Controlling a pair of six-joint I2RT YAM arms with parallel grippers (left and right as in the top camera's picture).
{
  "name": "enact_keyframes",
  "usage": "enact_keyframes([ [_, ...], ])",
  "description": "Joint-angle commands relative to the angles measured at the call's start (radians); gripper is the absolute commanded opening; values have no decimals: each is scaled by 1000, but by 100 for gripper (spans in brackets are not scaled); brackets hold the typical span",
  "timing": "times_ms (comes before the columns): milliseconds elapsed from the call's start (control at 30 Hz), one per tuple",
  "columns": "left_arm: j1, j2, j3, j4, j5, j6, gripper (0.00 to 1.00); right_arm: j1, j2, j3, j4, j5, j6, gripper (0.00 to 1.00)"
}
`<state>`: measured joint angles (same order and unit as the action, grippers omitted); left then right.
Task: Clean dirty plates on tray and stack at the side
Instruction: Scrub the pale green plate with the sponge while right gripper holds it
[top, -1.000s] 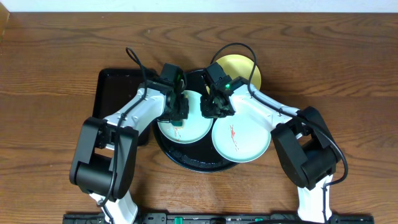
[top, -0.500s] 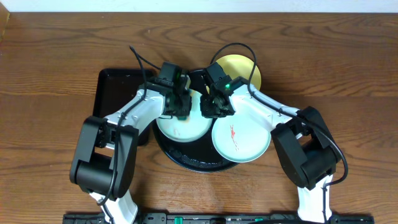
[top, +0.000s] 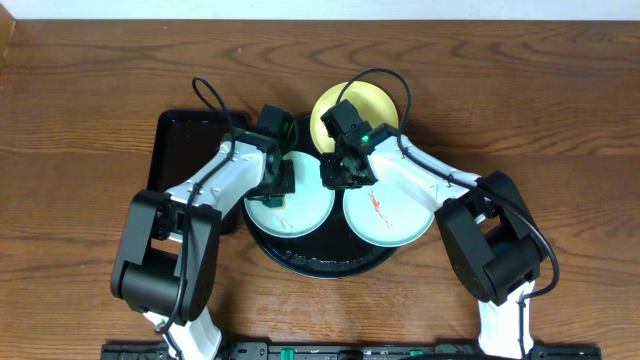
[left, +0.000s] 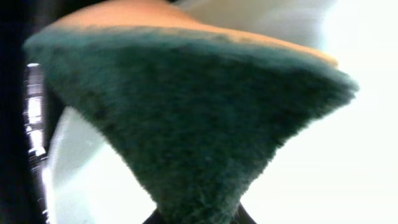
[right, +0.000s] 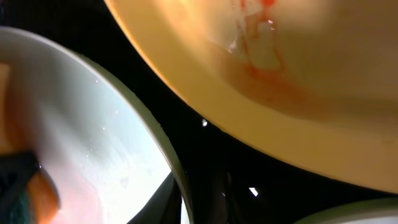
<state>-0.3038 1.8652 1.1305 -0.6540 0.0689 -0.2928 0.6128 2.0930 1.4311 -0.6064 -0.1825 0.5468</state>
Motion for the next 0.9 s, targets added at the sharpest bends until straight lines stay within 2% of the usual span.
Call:
enact_keyframes([
  [0, 10, 32, -30, -45, 212, 206, 8, 2, 17, 7, 2, 17, 5, 20],
  [67, 10, 32, -30, -45, 275, 264, 7, 3, 17, 7, 3, 12, -8, 17],
  [333, 10, 32, -30, -53, 445, 402, 8, 3, 17, 7, 5, 8, -13, 17],
  [500, 17, 32, -30, -10, 412, 405, 8, 3, 17, 7, 6, 8, -13, 18],
  [567, 26, 32, -30, 39, 352, 358, 8, 3, 17, 7, 6, 8, -13, 17],
  [667, 43, 32, -30, 122, 192, 204, 7, 3, 17, 7, 8, 8, -13, 18],
  [700, 53, 32, -29, 146, 97, 115, 7, 3, 17, 7, 8, 8, -13, 18],
  [800, 73, 32, -29, 139, -68, -79, 8, 3, 17, 7, 8, 8, -13, 18],
  [867, 85, 32, -29, 102, -124, -198, 8, 3, 17, 7, 8, 8, -13, 18],
])
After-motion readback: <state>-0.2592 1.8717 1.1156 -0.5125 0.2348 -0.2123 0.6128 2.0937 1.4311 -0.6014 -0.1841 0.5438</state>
